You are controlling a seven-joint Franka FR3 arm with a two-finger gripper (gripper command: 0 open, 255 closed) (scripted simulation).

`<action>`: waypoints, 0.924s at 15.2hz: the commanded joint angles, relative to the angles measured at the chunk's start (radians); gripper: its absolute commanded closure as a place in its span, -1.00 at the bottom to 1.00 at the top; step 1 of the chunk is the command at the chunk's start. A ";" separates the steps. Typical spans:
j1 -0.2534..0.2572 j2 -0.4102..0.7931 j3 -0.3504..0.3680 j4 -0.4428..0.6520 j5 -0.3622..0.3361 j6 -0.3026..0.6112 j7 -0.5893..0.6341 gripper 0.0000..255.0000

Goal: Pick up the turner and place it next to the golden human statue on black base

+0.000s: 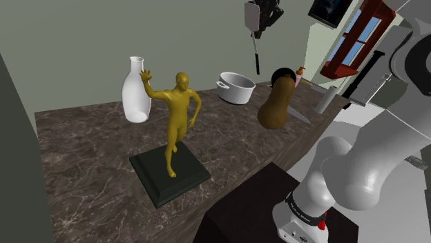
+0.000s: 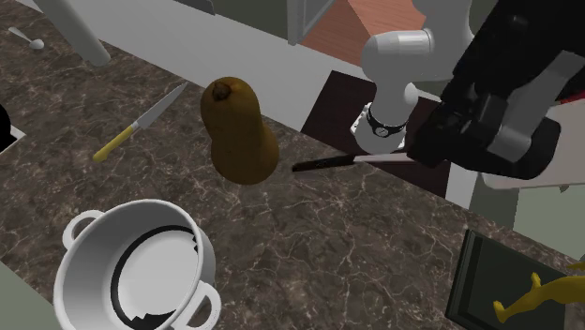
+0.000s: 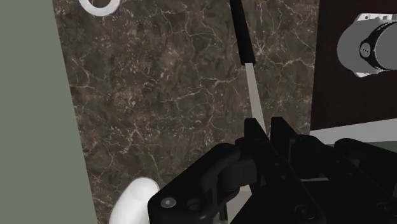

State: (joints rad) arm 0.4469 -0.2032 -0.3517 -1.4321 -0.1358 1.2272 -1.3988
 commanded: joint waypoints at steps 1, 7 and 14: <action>0.007 0.078 -0.002 0.075 0.028 -0.002 0.010 1.00; 0.006 0.336 -0.006 0.379 0.123 -0.065 0.036 1.00; -0.009 0.497 0.000 0.557 0.182 -0.091 0.061 1.00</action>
State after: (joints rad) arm 0.4264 0.3144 -0.3520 -0.8274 0.0540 1.1077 -1.3425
